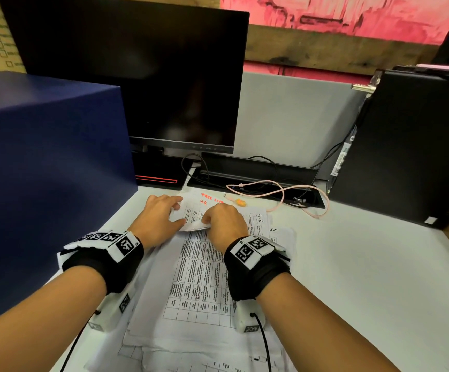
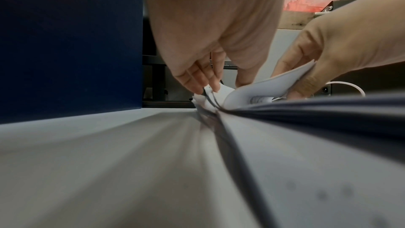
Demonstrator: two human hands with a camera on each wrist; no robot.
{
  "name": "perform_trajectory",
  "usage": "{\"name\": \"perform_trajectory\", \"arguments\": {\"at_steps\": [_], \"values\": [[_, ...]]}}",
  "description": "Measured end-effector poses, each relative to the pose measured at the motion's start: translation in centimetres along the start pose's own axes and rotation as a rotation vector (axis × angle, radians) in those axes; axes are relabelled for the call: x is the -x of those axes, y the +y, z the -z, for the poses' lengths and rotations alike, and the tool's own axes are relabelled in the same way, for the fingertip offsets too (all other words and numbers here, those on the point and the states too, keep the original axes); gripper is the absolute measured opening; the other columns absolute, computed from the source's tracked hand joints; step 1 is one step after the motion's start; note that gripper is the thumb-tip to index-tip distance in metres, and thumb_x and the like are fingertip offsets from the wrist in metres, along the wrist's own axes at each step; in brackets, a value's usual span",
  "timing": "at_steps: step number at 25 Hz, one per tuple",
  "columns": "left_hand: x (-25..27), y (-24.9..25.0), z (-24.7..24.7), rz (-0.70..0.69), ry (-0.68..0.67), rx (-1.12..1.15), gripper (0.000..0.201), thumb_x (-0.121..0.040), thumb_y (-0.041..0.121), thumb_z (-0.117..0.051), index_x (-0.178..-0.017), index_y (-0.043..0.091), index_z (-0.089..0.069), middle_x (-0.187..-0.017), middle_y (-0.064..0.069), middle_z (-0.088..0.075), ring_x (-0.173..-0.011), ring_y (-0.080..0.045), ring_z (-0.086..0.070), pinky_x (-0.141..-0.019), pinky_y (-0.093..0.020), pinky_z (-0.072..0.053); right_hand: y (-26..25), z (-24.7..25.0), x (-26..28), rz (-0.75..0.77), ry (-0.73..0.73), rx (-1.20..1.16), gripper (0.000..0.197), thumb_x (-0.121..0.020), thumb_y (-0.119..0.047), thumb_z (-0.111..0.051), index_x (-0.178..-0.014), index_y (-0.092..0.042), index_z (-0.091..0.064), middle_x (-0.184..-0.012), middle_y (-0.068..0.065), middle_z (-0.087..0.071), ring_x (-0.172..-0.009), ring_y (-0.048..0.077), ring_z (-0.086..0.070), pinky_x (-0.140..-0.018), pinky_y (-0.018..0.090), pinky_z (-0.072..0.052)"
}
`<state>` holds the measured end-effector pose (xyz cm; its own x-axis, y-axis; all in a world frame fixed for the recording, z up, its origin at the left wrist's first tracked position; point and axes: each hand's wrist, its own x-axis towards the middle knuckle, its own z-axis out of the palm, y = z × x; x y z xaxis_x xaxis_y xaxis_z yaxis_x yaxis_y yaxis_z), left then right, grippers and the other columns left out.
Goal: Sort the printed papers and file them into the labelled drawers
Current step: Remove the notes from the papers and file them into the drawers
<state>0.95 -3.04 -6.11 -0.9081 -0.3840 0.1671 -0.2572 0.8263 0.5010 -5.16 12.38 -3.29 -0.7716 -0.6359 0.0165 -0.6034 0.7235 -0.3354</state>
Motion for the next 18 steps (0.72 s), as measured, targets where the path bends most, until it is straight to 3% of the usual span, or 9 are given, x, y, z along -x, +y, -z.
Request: {"name": "perform_trajectory", "arguments": {"at_steps": [3,6,10,14,16,18], "values": [[0.01,0.0,-0.05,0.013,-0.026,-0.039,0.059,-0.091,0.028,-0.062,-0.144,0.013,-0.039,-0.135,-0.003,-0.045,-0.126,-0.022,-0.029,-0.105,-0.03,-0.029,0.23,-0.23,-0.31,-0.005,0.019,-0.009,0.036,-0.089,0.0,-0.057,-0.12,-0.016,-0.067,-0.127,0.011,-0.053,-0.121,0.029,-0.046,-0.097,0.036,-0.044],[0.21,0.14,0.03,-0.022,-0.064,-0.072,0.056,-0.092,0.024,-0.06,-0.144,0.013,-0.04,-0.146,-0.002,-0.04,-0.134,-0.023,-0.024,-0.109,-0.03,-0.025,0.28,-0.5,-0.63,-0.046,0.011,-0.053,0.033,-0.089,-0.002,-0.058,-0.116,-0.016,-0.07,-0.124,0.011,-0.059,-0.113,0.031,-0.056,-0.089,0.036,-0.049],[0.16,0.08,0.35,-0.077,0.063,-0.048,0.047,-0.09,0.019,-0.063,-0.136,0.016,-0.051,-0.143,0.004,-0.048,-0.129,-0.017,-0.027,-0.107,-0.025,-0.026,0.29,-0.66,-0.8,-0.053,0.006,-0.062,0.035,-0.09,-0.002,-0.055,-0.118,-0.018,-0.069,-0.124,0.012,-0.06,-0.113,0.032,-0.057,-0.091,0.038,-0.05],[0.15,0.19,0.31,-0.095,0.031,-0.051,0.05,-0.09,0.021,-0.063,-0.139,0.018,-0.05,-0.148,0.009,-0.041,-0.131,-0.013,-0.027,-0.107,-0.02,-0.023,0.32,-0.66,-0.79,-0.008,0.037,-0.038,0.039,-0.088,0.002,-0.053,-0.115,-0.02,-0.07,-0.119,0.011,-0.063,-0.11,0.031,-0.059,-0.09,0.039,-0.052],[0.19,0.23,0.3,-0.126,0.045,-0.031,0.048,-0.091,0.019,-0.062,-0.137,0.02,-0.052,-0.143,0.009,-0.048,-0.128,-0.012,-0.035,-0.104,-0.019,-0.027,0.23,-0.71,-0.78,0.022,0.081,-0.028,0.036,-0.088,0.002,-0.052,-0.11,-0.019,-0.072,-0.11,0.011,-0.067,-0.104,0.031,-0.061,-0.085,0.039,-0.053],[0.19,0.32,0.48,-0.124,0.063,-0.001,0.045,-0.09,0.016,-0.063,-0.134,0.02,-0.054,-0.131,0.004,-0.059,-0.115,-0.014,-0.05,-0.098,-0.024,-0.04,0.15,-0.69,-0.78,0.049,0.142,-0.022,0.032,-0.089,0.0,-0.05,-0.108,-0.016,-0.07,-0.104,0.011,-0.067,-0.101,0.03,-0.061,-0.081,0.038,-0.053]]}}
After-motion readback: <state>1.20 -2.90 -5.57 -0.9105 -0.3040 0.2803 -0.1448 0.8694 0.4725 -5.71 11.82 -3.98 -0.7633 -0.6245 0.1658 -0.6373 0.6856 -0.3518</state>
